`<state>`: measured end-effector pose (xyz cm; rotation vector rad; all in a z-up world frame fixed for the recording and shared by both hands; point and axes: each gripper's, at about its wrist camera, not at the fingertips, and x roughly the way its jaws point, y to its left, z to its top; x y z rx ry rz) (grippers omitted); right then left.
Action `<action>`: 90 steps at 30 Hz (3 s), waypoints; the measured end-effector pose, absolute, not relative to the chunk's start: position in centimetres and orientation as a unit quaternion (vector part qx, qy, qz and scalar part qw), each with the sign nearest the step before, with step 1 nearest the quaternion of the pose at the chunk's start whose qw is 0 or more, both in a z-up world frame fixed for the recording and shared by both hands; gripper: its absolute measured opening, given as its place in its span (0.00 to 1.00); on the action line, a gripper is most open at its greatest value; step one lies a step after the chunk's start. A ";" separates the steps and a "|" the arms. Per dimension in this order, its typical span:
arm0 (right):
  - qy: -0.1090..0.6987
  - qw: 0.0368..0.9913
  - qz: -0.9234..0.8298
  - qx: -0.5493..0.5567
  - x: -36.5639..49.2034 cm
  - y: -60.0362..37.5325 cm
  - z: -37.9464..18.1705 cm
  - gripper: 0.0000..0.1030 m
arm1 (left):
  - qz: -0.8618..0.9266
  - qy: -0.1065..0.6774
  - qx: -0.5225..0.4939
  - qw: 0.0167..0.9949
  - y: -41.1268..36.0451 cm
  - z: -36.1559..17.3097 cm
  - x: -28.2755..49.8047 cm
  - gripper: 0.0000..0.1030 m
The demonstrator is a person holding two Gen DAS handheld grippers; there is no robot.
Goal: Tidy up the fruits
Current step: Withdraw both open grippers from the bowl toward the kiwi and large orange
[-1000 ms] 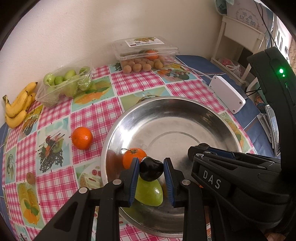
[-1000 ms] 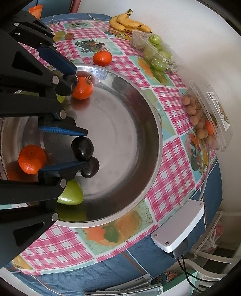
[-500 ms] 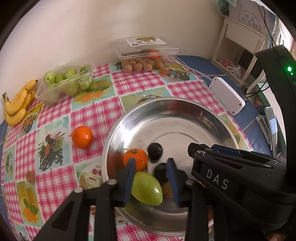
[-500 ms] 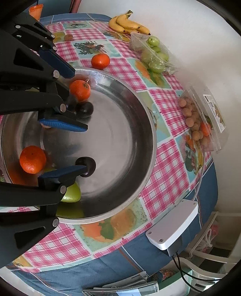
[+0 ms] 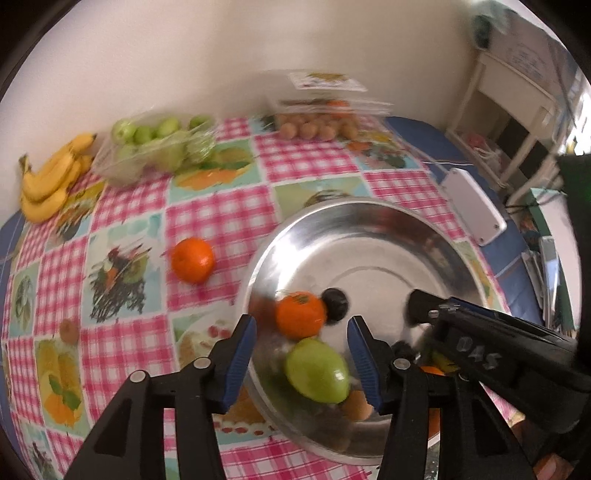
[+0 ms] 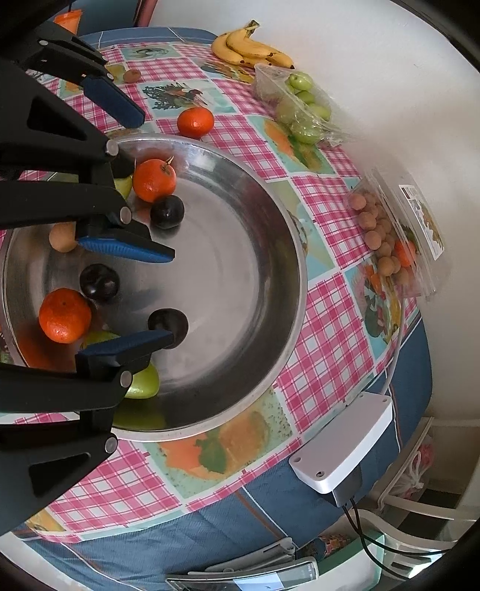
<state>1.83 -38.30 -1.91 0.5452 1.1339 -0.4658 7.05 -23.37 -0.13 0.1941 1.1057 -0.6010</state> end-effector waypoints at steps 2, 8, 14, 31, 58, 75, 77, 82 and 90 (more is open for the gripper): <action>0.525 0.783 -0.216 0.255 1.8 -38.3 -1.9 0.38 | -0.264 0.526 0.079 0.805 -22.5 -0.4 7.6 0.54; 0.531 0.781 -0.216 0.248 2.2 -37.9 -2.1 0.38 | -0.209 0.539 0.050 0.814 -19.7 -0.5 9.3 0.54; 0.536 0.785 -0.208 0.231 2.7 -37.0 -1.8 0.38 | -0.177 0.544 0.020 0.820 -17.5 -0.4 10.7 0.54; 0.547 0.784 -0.206 0.208 3.4 -36.4 -2.1 0.71 | -0.122 0.568 0.026 0.813 -15.8 -1.7 11.8 0.89; 0.551 0.778 -0.221 0.205 3.3 -36.3 -2.2 1.00 | -0.101 0.557 0.029 0.824 -14.6 -1.9 12.1 1.00; 0.558 0.783 -0.208 0.178 5.3 -32.2 -1.4 1.00 | -0.056 0.534 0.053 0.842 -8.1 -0.3 13.8 1.00; 0.562 0.784 -0.202 0.170 5.8 -31.4 -1.5 1.00 | -0.042 0.534 0.052 0.843 -6.7 -0.3 14.3 1.00; 0.568 0.787 -0.188 0.151 6.9 -29.0 -1.5 1.00 | -0.020 0.539 0.022 0.842 -3.2 -0.2 15.1 1.00; 0.577 0.792 -0.157 0.119 8.3 -24.6 -1.7 1.00 | 0.009 0.542 -0.017 0.840 1.2 -0.2 15.8 1.00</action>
